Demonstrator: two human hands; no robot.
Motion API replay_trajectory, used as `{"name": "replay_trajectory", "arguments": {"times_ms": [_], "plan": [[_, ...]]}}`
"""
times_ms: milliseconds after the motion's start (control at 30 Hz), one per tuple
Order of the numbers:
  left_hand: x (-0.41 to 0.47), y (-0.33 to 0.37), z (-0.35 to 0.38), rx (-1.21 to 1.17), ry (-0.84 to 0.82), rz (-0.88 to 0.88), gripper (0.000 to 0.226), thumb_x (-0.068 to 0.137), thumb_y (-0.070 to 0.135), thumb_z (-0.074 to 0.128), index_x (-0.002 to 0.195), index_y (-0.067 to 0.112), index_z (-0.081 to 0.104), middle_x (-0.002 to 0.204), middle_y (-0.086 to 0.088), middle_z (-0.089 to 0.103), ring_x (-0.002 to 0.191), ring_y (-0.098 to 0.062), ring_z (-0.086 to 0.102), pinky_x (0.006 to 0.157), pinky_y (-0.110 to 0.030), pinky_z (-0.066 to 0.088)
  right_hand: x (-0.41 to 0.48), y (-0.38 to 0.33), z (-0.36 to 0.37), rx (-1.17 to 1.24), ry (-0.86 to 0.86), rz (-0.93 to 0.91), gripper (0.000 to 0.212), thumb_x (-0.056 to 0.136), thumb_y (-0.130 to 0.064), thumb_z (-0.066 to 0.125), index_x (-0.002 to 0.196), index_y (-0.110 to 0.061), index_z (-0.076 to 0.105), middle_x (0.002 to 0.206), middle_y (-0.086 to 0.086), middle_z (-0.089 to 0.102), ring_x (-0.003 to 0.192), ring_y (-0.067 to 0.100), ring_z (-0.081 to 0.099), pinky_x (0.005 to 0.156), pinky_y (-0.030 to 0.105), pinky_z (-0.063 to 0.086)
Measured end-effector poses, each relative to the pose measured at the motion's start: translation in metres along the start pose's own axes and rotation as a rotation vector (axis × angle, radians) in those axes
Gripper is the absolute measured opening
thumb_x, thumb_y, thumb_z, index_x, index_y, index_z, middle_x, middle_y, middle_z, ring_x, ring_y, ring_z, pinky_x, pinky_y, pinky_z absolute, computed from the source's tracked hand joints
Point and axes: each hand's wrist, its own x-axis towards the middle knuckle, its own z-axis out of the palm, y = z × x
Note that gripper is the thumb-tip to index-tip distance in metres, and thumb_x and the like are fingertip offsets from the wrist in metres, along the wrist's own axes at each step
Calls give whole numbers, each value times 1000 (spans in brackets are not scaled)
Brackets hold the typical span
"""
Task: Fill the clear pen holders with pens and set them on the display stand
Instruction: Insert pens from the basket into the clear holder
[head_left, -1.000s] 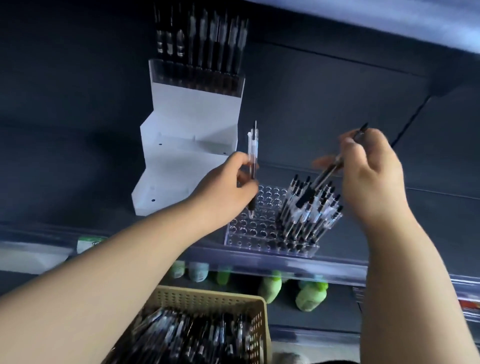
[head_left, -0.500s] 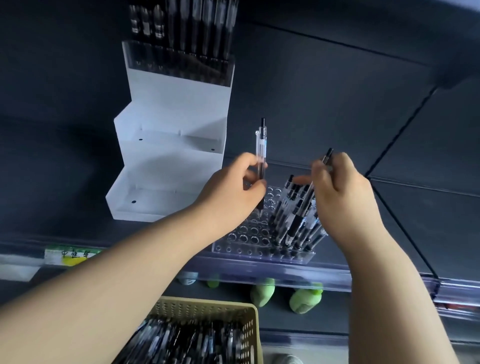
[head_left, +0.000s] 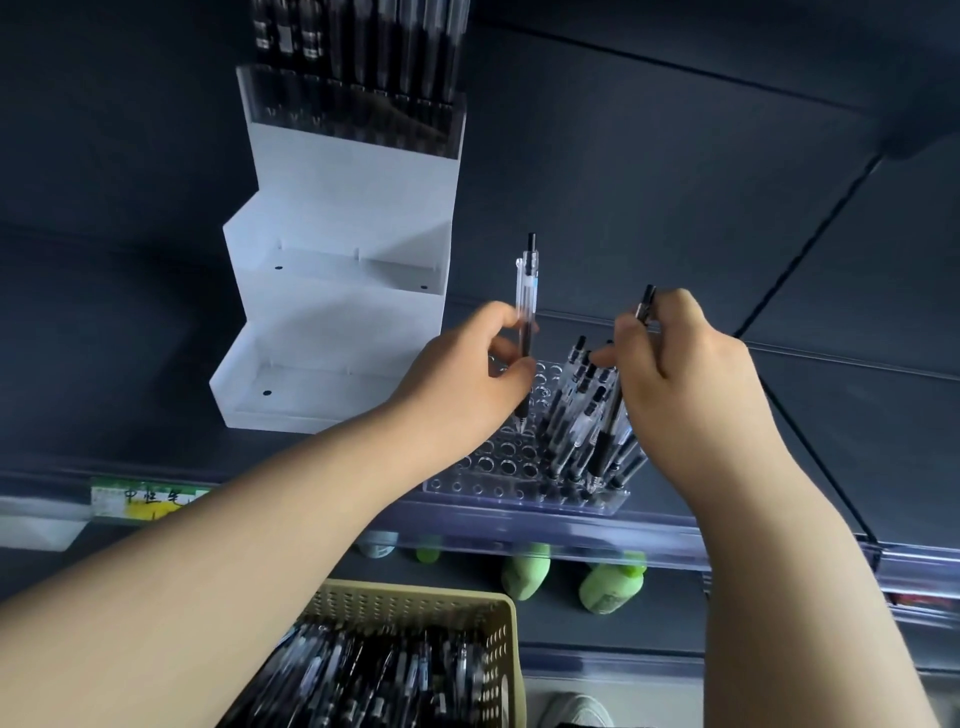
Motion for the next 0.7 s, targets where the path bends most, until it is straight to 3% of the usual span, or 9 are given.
{"name": "replay_trajectory", "arguments": {"times_ms": [133, 233, 367, 400, 500, 567, 633, 700], "plan": [[0, 0, 0, -5, -9, 0, 22, 90, 25, 59, 108, 35, 51, 82, 13, 61, 65, -10, 54, 56, -21, 40, -1, -1, 0, -53, -3, -21, 25, 95, -33, 35, 87, -10, 41, 79, 11, 70, 58, 35, 54, 62, 43, 48], [0, -1, -1, -9, -1, -2, 23, 89, 25, 59, 109, 33, 52, 82, 13, 61, 64, -8, 53, 57, -22, 41, -3, -6, -3, 24, -11, 7, 21, 95, -33, 37, 89, -14, 43, 79, 7, 70, 56, 29, 53, 58, 39, 48], [1, -2, -1, -15, 10, -2, 24, 90, 24, 59, 112, 30, 52, 84, 12, 59, 65, -8, 53, 50, -16, 39, -1, -10, -6, 260, 71, 89, 21, 97, -30, 39, 85, -17, 52, 69, -16, 62, 47, 3, 49, 44, 12, 34], [1, -1, -2, -20, 16, -1, 25, 90, 23, 59, 113, 29, 52, 84, 12, 59, 67, -10, 55, 51, -18, 39, 1, -10, -6, 292, 104, 87, 25, 97, -30, 40, 86, -14, 56, 65, -14, 59, 51, 2, 49, 46, 11, 32], [2, 0, -3, -33, 52, 5, 21, 90, 22, 58, 111, 26, 55, 85, 12, 59, 72, -9, 58, 54, -19, 41, 7, -10, -3, 365, 188, 73, 30, 97, -32, 42, 89, -7, 58, 77, 11, 59, 71, 21, 56, 63, 29, 43], [3, 0, -4, -31, 68, 17, 17, 90, 20, 58, 107, 24, 57, 87, 13, 60, 74, -6, 58, 58, -13, 41, 11, -10, 1, 401, 208, 87, 25, 96, -32, 45, 85, -15, 58, 78, 11, 60, 75, 26, 59, 68, 35, 46], [3, 0, -3, -24, 74, 24, 15, 89, 18, 60, 103, 23, 59, 88, 12, 63, 77, -6, 59, 65, -14, 44, 14, -10, 5, 408, 199, 97, 12, 95, -29, 49, 86, -26, 56, 76, -4, 61, 77, 16, 62, 72, 28, 47], [4, -2, -3, -20, 73, 26, 18, 87, 16, 62, 102, 25, 59, 88, 11, 65, 78, -7, 61, 68, -18, 45, 17, -10, 9, 384, 189, 98, 7, 92, -25, 53, 94, -31, 53, 75, -13, 57, 74, -2, 60, 67, 8, 42]]}}
